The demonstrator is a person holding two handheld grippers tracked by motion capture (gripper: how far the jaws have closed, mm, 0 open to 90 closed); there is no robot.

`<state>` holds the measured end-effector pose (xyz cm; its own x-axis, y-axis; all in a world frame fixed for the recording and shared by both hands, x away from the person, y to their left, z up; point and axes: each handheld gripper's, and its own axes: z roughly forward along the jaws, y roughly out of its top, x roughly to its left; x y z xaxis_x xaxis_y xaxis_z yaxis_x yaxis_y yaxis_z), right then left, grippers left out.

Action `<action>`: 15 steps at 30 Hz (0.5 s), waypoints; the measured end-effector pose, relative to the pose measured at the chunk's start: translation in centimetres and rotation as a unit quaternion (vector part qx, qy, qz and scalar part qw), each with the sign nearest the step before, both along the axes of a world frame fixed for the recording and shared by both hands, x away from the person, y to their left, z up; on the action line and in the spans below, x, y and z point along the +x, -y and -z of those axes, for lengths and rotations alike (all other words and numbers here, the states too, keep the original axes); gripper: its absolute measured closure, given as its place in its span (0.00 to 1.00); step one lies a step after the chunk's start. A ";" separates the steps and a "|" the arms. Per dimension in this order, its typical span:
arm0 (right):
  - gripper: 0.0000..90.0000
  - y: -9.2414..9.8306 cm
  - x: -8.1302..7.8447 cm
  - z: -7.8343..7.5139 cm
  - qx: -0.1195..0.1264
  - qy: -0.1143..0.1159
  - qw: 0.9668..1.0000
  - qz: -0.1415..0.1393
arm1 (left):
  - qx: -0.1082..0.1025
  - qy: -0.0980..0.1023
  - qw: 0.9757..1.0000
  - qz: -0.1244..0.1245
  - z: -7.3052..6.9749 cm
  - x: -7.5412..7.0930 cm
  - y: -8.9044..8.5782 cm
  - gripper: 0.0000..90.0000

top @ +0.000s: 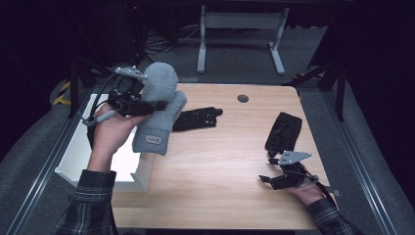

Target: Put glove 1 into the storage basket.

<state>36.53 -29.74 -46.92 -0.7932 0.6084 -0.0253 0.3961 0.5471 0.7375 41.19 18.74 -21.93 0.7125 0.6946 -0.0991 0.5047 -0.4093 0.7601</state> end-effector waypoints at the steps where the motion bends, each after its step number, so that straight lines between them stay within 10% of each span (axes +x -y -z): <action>1: 0.25 0.0 0.0 0.0 0.000 0.000 1.000 0.000 | -0.001 -0.003 1.000 -0.005 0.1 0.0 -0.4 0.78; 15: 0.24 -0.1 0.2 0.0 0.000 0.000 1.000 -0.001 | 0.000 -0.014 0.997 -0.071 1.4 -1.3 -7.4 0.78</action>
